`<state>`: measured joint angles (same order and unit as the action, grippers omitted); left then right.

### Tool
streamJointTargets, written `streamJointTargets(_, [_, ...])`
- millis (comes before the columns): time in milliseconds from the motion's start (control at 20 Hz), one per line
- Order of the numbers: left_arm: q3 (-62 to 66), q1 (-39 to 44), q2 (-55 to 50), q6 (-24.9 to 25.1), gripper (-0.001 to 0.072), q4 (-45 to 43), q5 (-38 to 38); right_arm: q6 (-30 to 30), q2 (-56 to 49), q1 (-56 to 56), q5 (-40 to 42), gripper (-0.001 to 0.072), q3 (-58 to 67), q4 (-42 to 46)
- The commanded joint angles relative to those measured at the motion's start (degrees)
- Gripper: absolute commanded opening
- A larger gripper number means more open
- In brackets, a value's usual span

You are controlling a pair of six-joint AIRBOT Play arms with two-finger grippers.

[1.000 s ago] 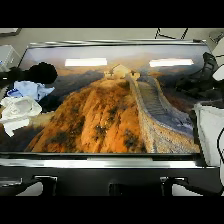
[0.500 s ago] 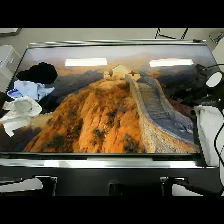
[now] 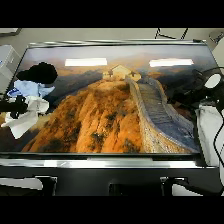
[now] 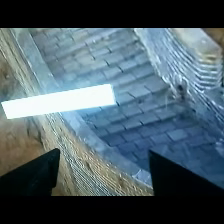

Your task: Fold the clothes and pants, and hang the long-sleeved shirts on hangers.

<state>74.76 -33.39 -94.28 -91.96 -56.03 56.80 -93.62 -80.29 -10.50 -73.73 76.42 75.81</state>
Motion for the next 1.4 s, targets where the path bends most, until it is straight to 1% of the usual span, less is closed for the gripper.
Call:
streamJointTargets(0, [0.31, 1.11, 6.21, 11.15, 0.0018, 4.33, 1.68, 0.02, 0.0, 0.07, -3.39, 0.0619, -0.02, -0.35])
streamJointTargets(50, [0.28, 2.1, 10.49, 14.88, 0.0018, 5.29, 1.9, 0.02, 0.07, 0.07, -4.2, 0.0619, -0.02, -0.37])
streamJointTargets(100, [0.26, 3.56, 15.34, 17.22, 0.0018, 5.29, 2.64, 0.02, 0.26, 0.07, -5.22, 0.0619, -0.02, -0.48])
streamJointTargets(200, [0.07, 8.13, 26.23, 20.0, 0.0018, 5.29, 5.09, 0.37, 1.33, 0.07, -7.06, 0.0618, 0.0, -0.68])
streamJointTargets(300, [-2.21, 15.67, 36.5, 19.98, 0.0018, 5.29, 5.31, 1.84, 3.52, 0.07, -7.65, 0.0619, 0.0, -0.76])
streamJointTargets(350, [-4.35, 20.87, 40.85, 19.67, 0.0018, 5.29, 5.22, 2.47, 4.98, 0.04, -7.63, 0.0619, 0.02, -0.74])
streamJointTargets(450, [-10.51, 32.57, 46.49, 14.97, 0.0018, 5.29, 3.17, 2.62, 8.5, 0.04, -7.56, 0.0619, 0.04, -0.59])
streamJointTargets(550, [-18.99, 45.79, 48.17, 8.46, 0.0018, 5.29, -5.9, 2.62, 12.04, 0.04, -7.37, 0.0619, 0.04, -0.57])
streamJointTargets(600, [-23.06, 52.46, 47.6, 4.31, 0.0019, 5.33, -12.81, 2.62, 13.66, 0.04, -7.32, 0.0619, 0.04, -0.55])
streamJointTargets(650, [-26.88, 59.87, 46.14, -0.11, 0.0018, 5.33, -21.9, 2.6, 15.39, 0.07, -7.17, 0.0619, 0.04, -0.57])
streamJointTargets(750, [-31.12, 73.75, 40.61, -5.25, 0.0018, 5.64, -39.45, 2.62, 18.25, 0.04, -7.17, 0.0619, 0.04, -0.48])
streamJointTargets(800, [-31.04, 79.82, 36.26, -7.45, 0.0018, 5.75, -45.75, 2.62, 19.61, 0.04, -7.13, 0.0619, 0.04, -0.13])
streamJointTargets(850, [-30.01, 84.28, 31.85, -10.01, 0.0018, 5.77, -49.05, 2.6, 20.7, 0.04, -7.06, 0.062, 0.04, 0.31])
streamJointTargets(900, [-28.0, 87.62, 26.99, -12.37, 0.0019, 5.75, -49.62, 2.58, 21.51, 0.04, -6.99, 0.062, 0.04, 0.9])
streamJointTargets(950, [-25.57, 89.57, 22.8, -13.07, 0.002, 5.75, -48.57, 2.58, 22.1, 0.04, -7.04, 0.0622, 0.07, 1.7])
streamJointTargets(1000, [-22.51, 90.51, 18.95, -13.03, 0.0098, 5.7, -45.94, 2.54, 22.23, 0.04, -7.13, 0.0633, 0.07, 2.75])
streamJointTargets(1050, [-19.45, 90.18, 16.39, -11.96, 0.0427, 5.66, -41.68, 2.16, 22.12, 0.04, -7.19, 0.0664, 0.04, 3.67])
streamJointTargets(1100, [-16.11, 88.43, 14.86, -8.85, 0.071, 5.53, -35.26, 1.38, 21.99, 0.04, -6.88, 0.0692, 0.02, 4.52])
streamJointTargets(1150, [-13.07, 85.09, 14.62, -4.98, 0.0717, 4.17, -26.45, 0.57, 21.55, 0.04, -6.54, 0.0711, 0.02, 4.63])
streamJointTargets(1200, [-10.6, 80.87, 15.08, -3.1, 0.0717, 1.33, -17.0, 0.04, 20.74, 0.04, -6.27, 0.0711, 0.04, 4.28])
streamJointTargets(1300, [-7.39, 69.92, 17.11, -2.86, 0.0716, -6.91, 3.48, -0.07, 17.84, 0.04, -7.1, 0.0708, 0.02, 2.23])
streamJointTargets(1350, [-7.43, 63.78, 18.86, -1.33, 0.0716, -10.64, 12.02, 0.87, 15.47, 0.04, -8.52, 0.0702, 0.02, 0.22])
